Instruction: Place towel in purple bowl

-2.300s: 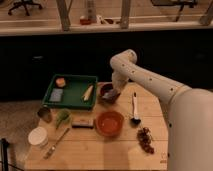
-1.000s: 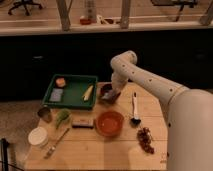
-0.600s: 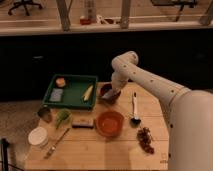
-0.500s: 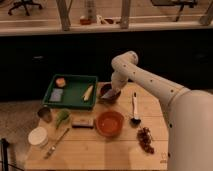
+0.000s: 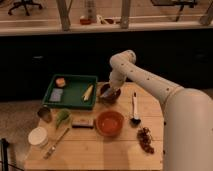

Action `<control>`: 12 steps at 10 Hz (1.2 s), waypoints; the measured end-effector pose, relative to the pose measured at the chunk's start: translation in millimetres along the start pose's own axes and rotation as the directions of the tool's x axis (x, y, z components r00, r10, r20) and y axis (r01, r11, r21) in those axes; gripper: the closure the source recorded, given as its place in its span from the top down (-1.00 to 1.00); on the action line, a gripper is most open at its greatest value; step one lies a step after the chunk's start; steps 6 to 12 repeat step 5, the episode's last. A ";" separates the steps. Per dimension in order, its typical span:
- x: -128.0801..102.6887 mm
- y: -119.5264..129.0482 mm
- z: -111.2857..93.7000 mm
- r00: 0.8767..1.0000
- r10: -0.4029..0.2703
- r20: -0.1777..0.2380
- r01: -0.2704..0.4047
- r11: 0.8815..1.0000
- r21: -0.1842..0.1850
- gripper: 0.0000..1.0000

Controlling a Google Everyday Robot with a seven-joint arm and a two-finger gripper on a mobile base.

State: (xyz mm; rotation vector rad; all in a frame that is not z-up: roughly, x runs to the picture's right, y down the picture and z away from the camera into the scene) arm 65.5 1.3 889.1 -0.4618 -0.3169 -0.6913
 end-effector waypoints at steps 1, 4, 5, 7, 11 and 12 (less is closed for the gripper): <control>-1.3 -3.4 0.7 1.000 -0.008 0.002 0.008 1.000 -0.001 -1.00; -1.3 -8.6 1.8 1.000 -0.016 0.008 0.016 1.000 -0.010 -0.89; -1.7 -9.9 2.1 1.000 -0.017 0.012 0.017 1.000 -0.014 -0.71; -1.7 -9.9 2.1 1.000 -0.017 0.012 0.017 1.000 -0.014 -0.71; -1.7 -9.9 2.1 1.000 -0.017 0.012 0.017 1.000 -0.014 -0.71; -1.7 -9.9 2.1 1.000 -0.017 0.012 0.017 1.000 -0.014 -0.71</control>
